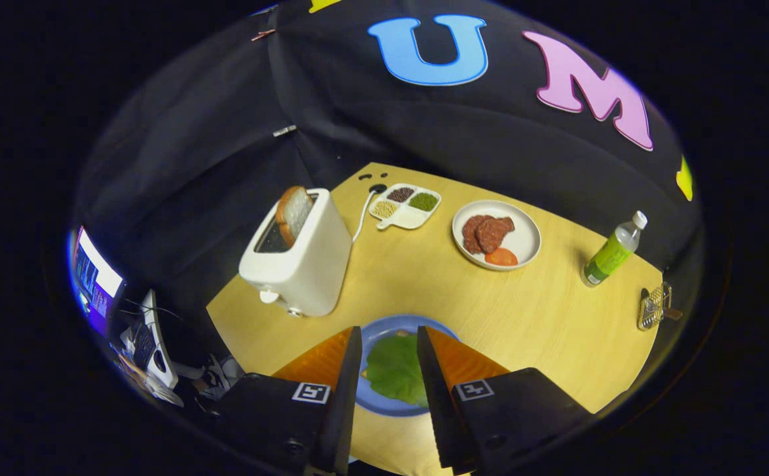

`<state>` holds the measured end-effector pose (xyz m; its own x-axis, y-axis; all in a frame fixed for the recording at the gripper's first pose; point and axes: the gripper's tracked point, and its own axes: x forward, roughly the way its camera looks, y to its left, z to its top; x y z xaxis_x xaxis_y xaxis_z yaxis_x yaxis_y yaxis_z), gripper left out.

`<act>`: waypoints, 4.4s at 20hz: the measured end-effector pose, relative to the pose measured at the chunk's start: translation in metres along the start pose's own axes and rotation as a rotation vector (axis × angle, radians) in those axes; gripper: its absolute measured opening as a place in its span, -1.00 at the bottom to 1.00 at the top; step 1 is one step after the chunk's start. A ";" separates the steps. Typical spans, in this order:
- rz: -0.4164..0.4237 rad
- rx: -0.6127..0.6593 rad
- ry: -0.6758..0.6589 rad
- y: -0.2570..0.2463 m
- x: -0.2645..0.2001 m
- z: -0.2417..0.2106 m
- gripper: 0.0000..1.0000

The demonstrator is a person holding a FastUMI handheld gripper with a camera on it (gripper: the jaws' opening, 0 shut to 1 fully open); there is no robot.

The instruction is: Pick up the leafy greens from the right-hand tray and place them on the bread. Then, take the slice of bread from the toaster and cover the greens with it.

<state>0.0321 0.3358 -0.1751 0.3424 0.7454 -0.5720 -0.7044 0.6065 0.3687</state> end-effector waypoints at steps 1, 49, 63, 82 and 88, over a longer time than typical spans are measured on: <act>0.013 -0.010 -0.023 0.010 0.002 0.016 0.07; 0.047 -0.046 -0.148 0.082 0.041 0.149 -0.71; -0.107 0.163 -0.168 -0.020 -0.052 0.032 -0.71; -0.183 0.621 -0.090 -0.025 0.061 -0.081 -0.70; -0.220 0.768 -0.082 -0.049 0.069 -0.118 -0.70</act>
<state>0.0166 0.3249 -0.3191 0.4892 0.5867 -0.6454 -0.0012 0.7404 0.6721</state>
